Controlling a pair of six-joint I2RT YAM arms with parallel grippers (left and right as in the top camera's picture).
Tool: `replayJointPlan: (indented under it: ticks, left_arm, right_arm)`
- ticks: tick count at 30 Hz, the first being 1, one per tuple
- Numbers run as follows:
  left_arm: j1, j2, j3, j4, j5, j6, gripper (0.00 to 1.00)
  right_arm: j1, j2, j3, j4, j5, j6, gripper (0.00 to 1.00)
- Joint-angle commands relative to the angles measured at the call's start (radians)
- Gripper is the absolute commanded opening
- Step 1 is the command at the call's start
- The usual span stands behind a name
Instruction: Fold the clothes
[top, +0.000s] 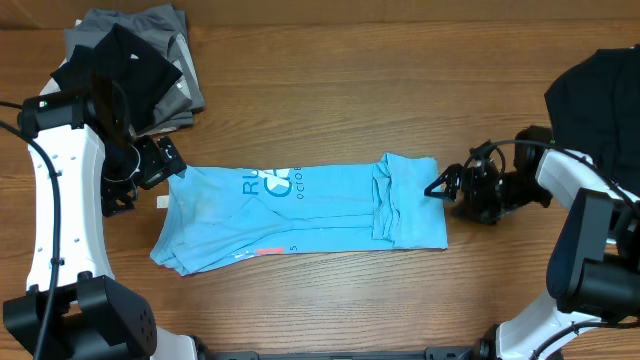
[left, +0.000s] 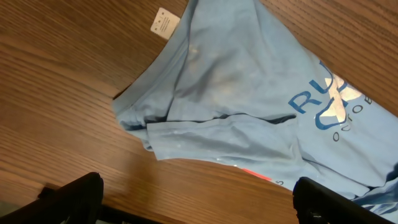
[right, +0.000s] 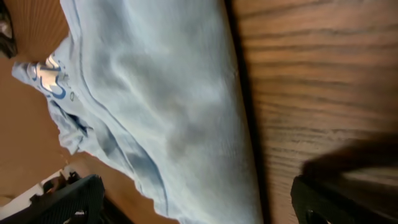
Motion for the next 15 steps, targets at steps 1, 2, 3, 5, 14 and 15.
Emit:
replayJointPlan:
  ticks: [1,2,3,5,14,15]
  left_arm:
    - [-0.008,-0.015,-0.005,0.002,0.008,0.020,1.00]
    - [-0.008,-0.015,-0.005,0.003,0.009,0.020,1.00]
    - [-0.008,-0.015,-0.005,0.005,0.008,0.020,1.00]
    - [-0.008,-0.015,-0.005,0.005,0.008,0.020,1.00]
    - [-0.008,-0.015,-0.005,0.005,0.007,0.021,1.00]
    - [-0.008,-0.015,-0.005,0.005,0.007,0.021,1.00]
  right_arm:
    - [0.003,-0.001,-0.073,0.056,-0.056,-0.017,1.00]
    - [0.005,-0.001,-0.086,0.072,-0.058,-0.008,0.99]
    - [0.010,-0.001,-0.107,0.102,-0.057,0.021,0.98]
    - [0.020,-0.001,-0.142,0.161,-0.058,0.083,0.97]
    - [0.048,-0.001,-0.174,0.240,-0.046,0.196,0.26]
    - [0.048,-0.001,-0.174,0.243,-0.046,0.198,0.11]
